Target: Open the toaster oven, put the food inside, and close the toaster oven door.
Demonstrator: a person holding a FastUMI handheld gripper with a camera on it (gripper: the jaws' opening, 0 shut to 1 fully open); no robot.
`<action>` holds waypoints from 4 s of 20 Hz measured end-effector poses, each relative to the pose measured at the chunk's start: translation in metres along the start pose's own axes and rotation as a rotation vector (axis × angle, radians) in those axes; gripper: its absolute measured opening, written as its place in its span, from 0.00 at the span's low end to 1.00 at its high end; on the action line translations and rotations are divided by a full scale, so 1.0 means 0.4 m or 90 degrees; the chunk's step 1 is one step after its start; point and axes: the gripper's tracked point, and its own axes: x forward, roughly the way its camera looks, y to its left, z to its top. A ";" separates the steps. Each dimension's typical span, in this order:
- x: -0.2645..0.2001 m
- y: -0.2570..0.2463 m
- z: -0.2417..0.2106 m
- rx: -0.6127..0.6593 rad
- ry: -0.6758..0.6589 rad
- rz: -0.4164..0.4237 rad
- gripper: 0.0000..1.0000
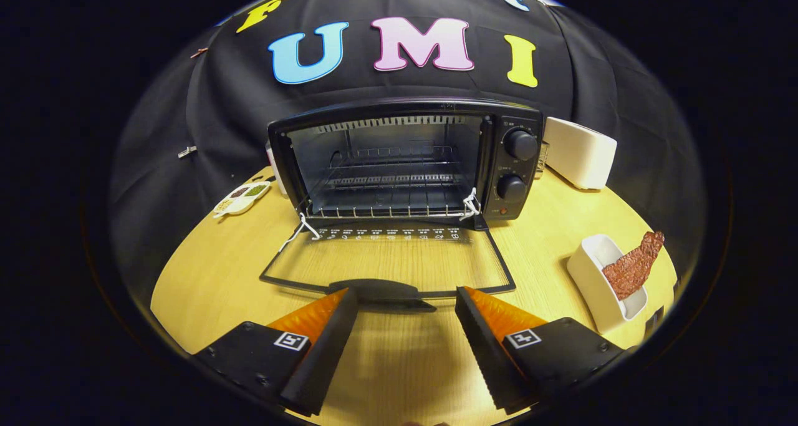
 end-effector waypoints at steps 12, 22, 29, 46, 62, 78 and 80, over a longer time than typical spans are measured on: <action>-0.262 -0.246 0.238 -0.057 -0.017 0.048 0.99; -0.235 -0.663 0.264 0.044 0.074 0.058 0.99; -0.150 -0.771 0.131 0.113 0.189 0.128 0.99; -0.037 -0.767 0.018 0.277 0.320 0.228 0.25; -0.134 -0.760 0.206 0.304 0.226 0.184 0.16; -0.264 -0.323 0.316 0.362 0.134 0.245 0.16; -0.264 -0.259 0.297 0.371 0.131 0.254 0.16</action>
